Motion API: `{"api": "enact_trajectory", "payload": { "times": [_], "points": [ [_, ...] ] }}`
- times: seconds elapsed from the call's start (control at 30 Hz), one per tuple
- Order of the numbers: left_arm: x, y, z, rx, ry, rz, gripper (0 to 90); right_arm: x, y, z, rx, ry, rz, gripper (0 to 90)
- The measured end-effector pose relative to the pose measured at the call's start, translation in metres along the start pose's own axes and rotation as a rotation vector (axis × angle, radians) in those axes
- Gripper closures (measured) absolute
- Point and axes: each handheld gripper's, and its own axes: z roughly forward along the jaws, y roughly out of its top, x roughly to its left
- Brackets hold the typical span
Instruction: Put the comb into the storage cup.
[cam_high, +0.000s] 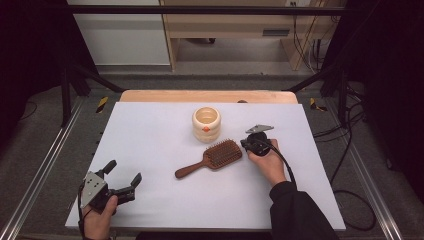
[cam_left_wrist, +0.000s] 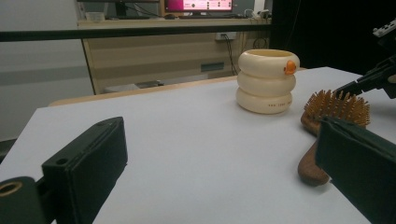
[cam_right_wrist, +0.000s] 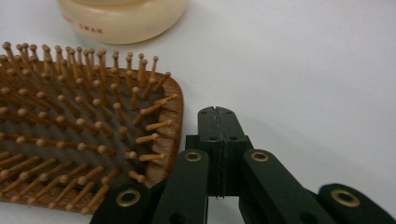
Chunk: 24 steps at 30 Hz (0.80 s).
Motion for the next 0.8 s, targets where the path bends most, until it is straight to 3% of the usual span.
{"api": "enact_trajectory", "payload": {
  "times": [0.23,0.33,0.4,0.53,0.8],
  "points": [
    [-0.001,0.0,0.0,0.004,-0.004,0.004,2.6,0.006,-0.001,0.004,0.011,0.029,-0.018,90.0],
    [-0.001,0.0,0.0,0.004,-0.005,0.005,2.6,0.008,-0.001,0.005,0.015,0.019,-0.014,90.0],
    [-0.001,0.0,0.001,0.005,-0.005,0.005,2.6,0.011,0.0,0.006,0.007,0.044,0.023,90.0],
    [-0.001,0.0,0.001,0.006,-0.004,0.007,2.6,0.024,0.002,0.009,0.003,0.06,-0.016,90.0],
    [-0.002,0.0,0.001,0.007,-0.011,0.009,2.6,0.048,0.007,0.013,-0.006,0.12,-0.016,90.0]
  ]
}}
